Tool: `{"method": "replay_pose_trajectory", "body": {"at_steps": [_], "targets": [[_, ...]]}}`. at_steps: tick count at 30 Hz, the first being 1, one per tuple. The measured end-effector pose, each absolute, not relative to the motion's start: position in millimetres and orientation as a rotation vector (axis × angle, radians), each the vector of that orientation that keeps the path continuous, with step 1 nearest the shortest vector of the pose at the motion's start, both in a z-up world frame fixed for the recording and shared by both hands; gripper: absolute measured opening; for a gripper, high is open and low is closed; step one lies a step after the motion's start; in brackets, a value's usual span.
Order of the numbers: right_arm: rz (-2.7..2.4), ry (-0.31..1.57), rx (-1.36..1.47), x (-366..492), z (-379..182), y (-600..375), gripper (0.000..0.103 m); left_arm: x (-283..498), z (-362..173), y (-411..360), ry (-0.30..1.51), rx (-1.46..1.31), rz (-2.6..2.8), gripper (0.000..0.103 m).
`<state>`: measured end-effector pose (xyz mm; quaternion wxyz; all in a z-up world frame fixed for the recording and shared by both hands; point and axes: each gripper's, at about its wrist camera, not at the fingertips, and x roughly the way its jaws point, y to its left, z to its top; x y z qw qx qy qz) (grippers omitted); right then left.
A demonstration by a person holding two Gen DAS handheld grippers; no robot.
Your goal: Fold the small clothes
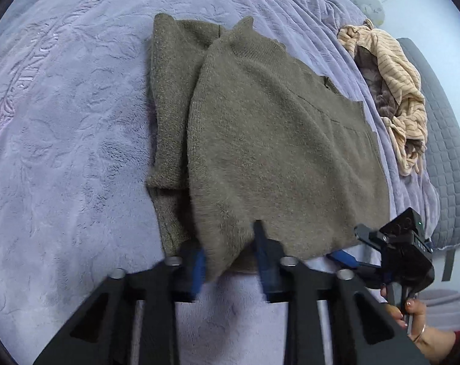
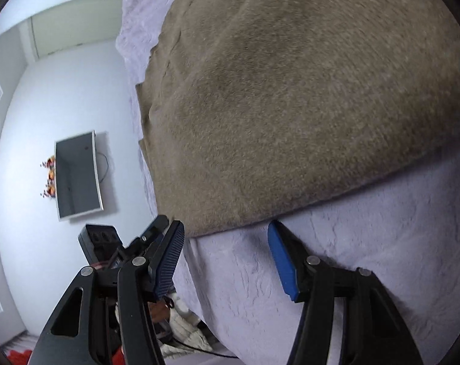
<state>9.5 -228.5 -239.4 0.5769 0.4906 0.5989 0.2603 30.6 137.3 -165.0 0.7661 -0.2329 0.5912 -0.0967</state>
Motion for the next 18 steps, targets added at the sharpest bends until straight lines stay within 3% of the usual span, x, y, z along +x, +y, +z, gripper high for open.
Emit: {"method": "replay_pose_trajectory", "body": {"at_steps": [2, 3, 4, 10, 18], "targets": [[0.58, 1.369, 1.24, 16.4, -244.1, -228.3, 0.061, 29.1, -159.8, 139.2, 1.275, -0.513, -0.238, 0.014], [0.567, 1.357, 1.283, 19.8, -246.5, -227.2, 0.041, 25.7, -152.5, 138.6, 1.257, -0.49, -0.259, 0.014], [0.563, 1.36, 1.289, 22.6, -246.2, -225.9, 0.009, 21.9, -146.4, 138.7, 1.244, -0.472, -0.276, 0.014], [0.675, 1.389, 0.883, 29.6, -199.6, -215.5, 0.008, -6.5, -158.1, 143.3, 1.283, -0.43, -0.263, 0.014], [0.602, 1.483, 0.782, 17.3, -229.1, -217.3, 0.008, -18.9, -161.1, 148.0, 1.246, -0.427, -0.157, 0.014]]}}
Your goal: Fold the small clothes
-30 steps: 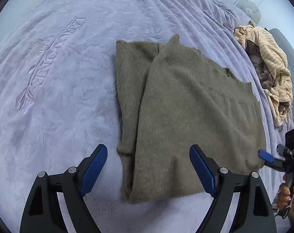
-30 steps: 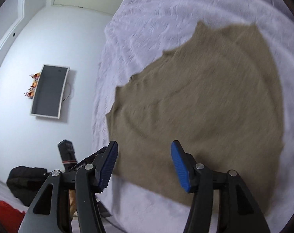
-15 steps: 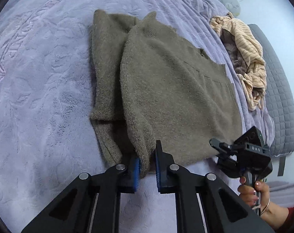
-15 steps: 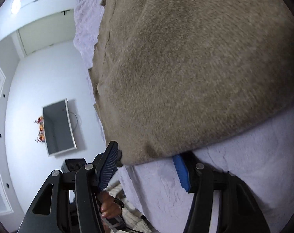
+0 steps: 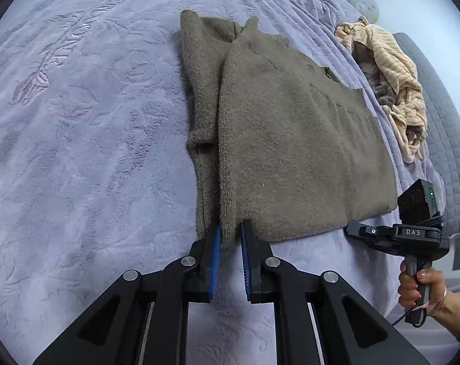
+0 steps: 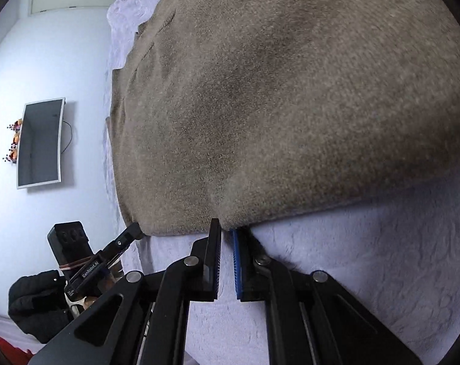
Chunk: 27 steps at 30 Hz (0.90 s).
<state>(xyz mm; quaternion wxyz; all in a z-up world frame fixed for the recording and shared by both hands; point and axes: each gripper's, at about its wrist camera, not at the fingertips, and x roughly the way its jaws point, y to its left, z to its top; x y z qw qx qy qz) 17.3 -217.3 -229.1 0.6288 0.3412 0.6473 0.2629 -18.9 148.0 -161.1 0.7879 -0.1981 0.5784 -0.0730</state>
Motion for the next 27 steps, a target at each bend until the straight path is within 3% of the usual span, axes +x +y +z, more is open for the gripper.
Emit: {"method": "replay_pose_trajectory", "body": {"at_steps": [1, 2, 4, 9, 11, 12, 13, 20, 21, 22, 27], "targets": [[0.604, 1.485, 0.765, 15.8, -226.2, -218.8, 0.008, -21.0, -159.4, 148.7, 1.249, -0.417, -0.129, 0.018], [0.606, 1.492, 0.748, 13.8, -224.8, -218.8, 0.008, -24.5, -157.5, 150.3, 1.258, -0.402, -0.087, 0.043], [0.606, 1.51, 0.72, 11.8, -221.8, -215.8, 0.009, -31.7, -153.7, 151.8, 1.253, -0.391, -0.021, 0.078], [0.683, 1.504, 0.731, 9.4, -202.2, -194.1, 0.019, -53.5, -149.5, 160.4, 1.256, -0.443, 0.05, 0.079], [0.737, 1.49, 0.777, 6.0, -196.8, -173.8, 0.042, -61.8, -146.7, 164.7, 1.249, -0.46, 0.078, 0.079], [0.769, 1.485, 0.802, 5.3, -195.8, -159.9, 0.062, -66.3, -144.8, 166.5, 1.244, -0.469, 0.091, 0.079], [0.797, 1.481, 0.828, 6.1, -196.2, -143.1, 0.065, -70.3, -143.0, 167.9, 1.238, -0.474, 0.102, 0.079], [0.792, 1.492, 1.144, 17.4, -240.6, -53.1, 0.062, -86.6, -140.8, 173.9, 1.264, -0.481, 0.136, 0.079], [0.775, 1.495, 1.186, 19.2, -246.8, -46.3, 0.042, -88.3, -138.8, 177.1, 1.255, -0.5, 0.136, 0.079], [0.765, 1.51, 1.213, 21.9, -251.7, -41.3, 0.009, -90.4, -136.0, 180.9, 1.241, -0.515, 0.139, 0.079], [0.855, 1.489, 0.918, 28.4, -219.4, -14.5, 0.008, -90.4, -134.5, 187.5, 1.227, -0.521, 0.167, 0.079]]}}
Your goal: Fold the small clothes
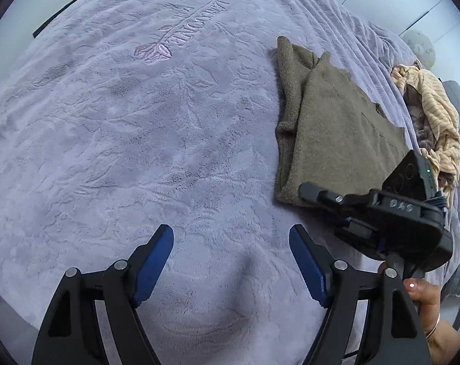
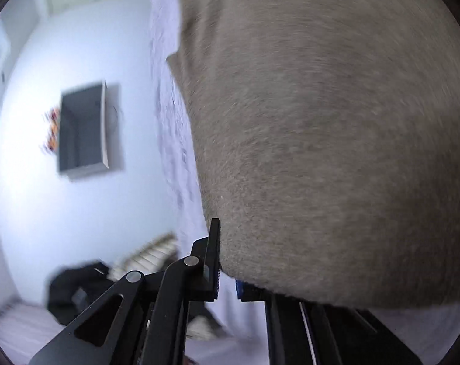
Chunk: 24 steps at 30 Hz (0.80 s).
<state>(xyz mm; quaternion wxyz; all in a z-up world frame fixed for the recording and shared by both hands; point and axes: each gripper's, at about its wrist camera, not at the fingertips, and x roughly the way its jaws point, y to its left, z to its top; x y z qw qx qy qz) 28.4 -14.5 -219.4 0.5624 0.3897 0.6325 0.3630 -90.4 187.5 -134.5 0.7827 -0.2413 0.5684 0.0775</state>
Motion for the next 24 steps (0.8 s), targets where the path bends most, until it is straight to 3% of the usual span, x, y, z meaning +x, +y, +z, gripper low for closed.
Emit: {"method": "replay_pose_trajectory", "body": {"at_steps": [8, 10, 20, 24], "targets": [[0.864, 1.623, 0.646, 2.5, -230.3, 25.9, 0.005, -78.3, -136.5, 171.8, 1.241, -0.495, 0.151, 0.079], [0.882, 1.625, 0.636, -2.5, -220.9, 20.1, 0.012, -75.3, -137.3, 167.0, 1.245, -0.497, 0.139, 0.079], [0.805, 1.585, 0.513, -11.7, -190.3, -42.8, 0.016, -60.4, -145.7, 127.8, 1.296, -0.487, 0.082, 0.079], [0.73, 1.571, 0.534, -12.0, -186.4, -76.1, 0.05, -52.9, -150.5, 110.9, 1.319, -0.477, 0.059, 0.079]]}}
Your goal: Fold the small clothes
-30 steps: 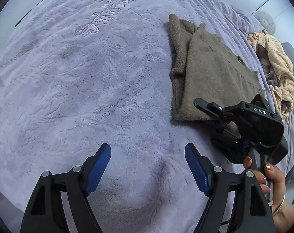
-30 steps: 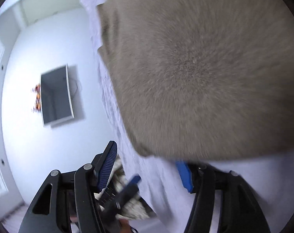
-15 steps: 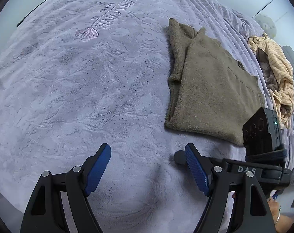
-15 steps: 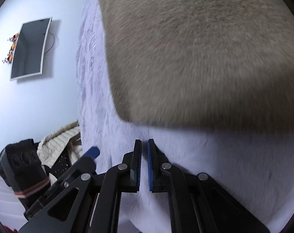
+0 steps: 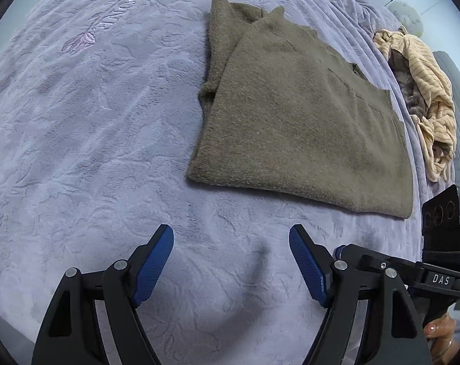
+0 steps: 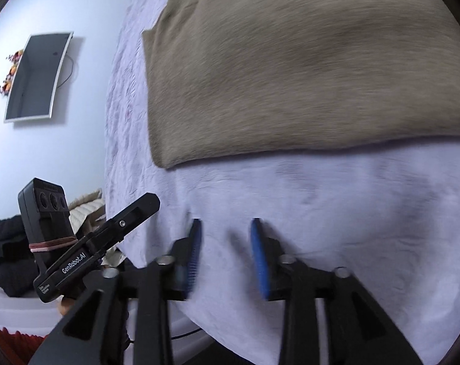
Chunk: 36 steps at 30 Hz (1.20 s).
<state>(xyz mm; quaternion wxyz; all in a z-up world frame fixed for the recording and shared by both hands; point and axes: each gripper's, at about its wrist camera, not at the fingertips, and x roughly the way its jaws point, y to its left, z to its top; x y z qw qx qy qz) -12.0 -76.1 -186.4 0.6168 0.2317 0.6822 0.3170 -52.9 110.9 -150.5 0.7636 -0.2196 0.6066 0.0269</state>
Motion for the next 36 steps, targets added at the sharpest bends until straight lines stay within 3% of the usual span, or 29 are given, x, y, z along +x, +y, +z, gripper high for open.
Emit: {"method": "replay_pose_trajectory", "body": {"at_steps": [7, 11, 17, 24, 25, 26, 36], "targets": [[0.655, 1.55, 0.552, -5.0, -189.8, -131.8, 0.055, -39.6, -156.5, 94.8, 1.353, -0.476, 0.054, 0.079], [0.645, 1.55, 0.55, -1.3, -188.7, -152.3, 0.059, -35.3, -156.5, 90.1, 1.345, -0.453, 0.06, 0.092], [0.638, 1.55, 0.557, 3.3, -192.3, -159.3, 0.065, -26.6, -162.2, 83.6, 1.373, -0.408, 0.091, 0.092], [0.626, 1.536, 0.552, 9.6, -192.3, -167.7, 0.08, -18.3, -168.5, 73.4, 1.398, -0.325, 0.127, 0.092], [0.622, 1.53, 0.547, 10.9, -191.3, -170.9, 0.08, -17.4, -169.0, 72.7, 1.4, -0.321, 0.129, 0.094], [0.62, 1.525, 0.543, 11.8, -190.4, -172.5, 0.08, -15.9, -170.1, 71.7, 1.405, -0.322, 0.13, 0.103], [0.608, 1.514, 0.552, 19.3, -190.5, -180.9, 0.081, -8.5, -179.7, 80.4, 1.411, -0.442, 0.144, 0.103]]}}
